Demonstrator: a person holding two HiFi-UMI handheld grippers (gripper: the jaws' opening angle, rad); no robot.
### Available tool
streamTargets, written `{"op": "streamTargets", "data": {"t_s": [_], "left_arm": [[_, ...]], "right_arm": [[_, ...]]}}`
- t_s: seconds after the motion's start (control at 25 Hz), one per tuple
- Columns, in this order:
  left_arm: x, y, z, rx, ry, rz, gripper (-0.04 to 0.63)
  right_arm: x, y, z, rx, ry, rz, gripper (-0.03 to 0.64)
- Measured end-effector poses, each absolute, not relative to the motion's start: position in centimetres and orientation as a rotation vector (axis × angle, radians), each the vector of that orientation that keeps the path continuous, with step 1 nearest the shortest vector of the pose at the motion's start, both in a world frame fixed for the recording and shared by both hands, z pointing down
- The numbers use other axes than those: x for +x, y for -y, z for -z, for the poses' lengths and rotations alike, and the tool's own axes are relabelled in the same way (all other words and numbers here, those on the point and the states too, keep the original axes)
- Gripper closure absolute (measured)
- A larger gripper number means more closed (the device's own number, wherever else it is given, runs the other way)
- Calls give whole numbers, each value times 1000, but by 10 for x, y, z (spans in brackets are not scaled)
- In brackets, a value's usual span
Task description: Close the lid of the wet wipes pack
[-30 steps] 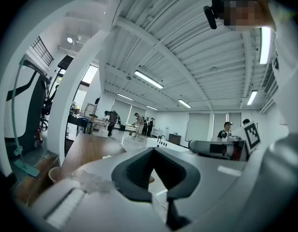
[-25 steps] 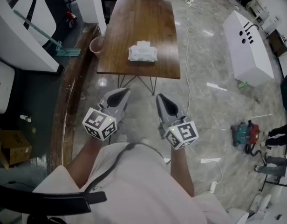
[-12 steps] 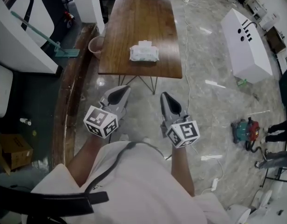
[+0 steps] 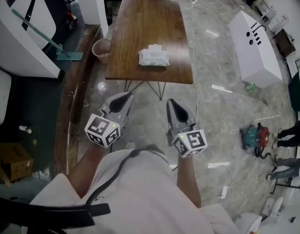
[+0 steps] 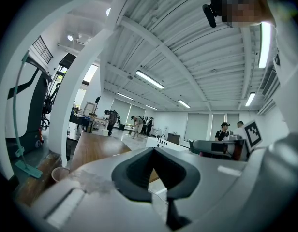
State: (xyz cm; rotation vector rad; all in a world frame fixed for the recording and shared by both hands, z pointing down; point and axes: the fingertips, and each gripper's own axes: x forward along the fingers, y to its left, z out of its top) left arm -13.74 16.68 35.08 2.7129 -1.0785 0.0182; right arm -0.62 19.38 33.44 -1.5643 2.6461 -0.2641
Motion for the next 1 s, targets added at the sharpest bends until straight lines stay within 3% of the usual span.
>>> {"op": "streamTargets", "data": {"t_s": [0.4, 1.0], "left_arm": [[-160, -166, -360, 2688, 1071, -1, 592], [-123, -82, -370, 2657, 1142, -53, 592]], "right_arm": [[-22, -192, -341, -1589, -2660, 276, 607], [3, -87, -353, -1455, -2718, 306, 607]]}}
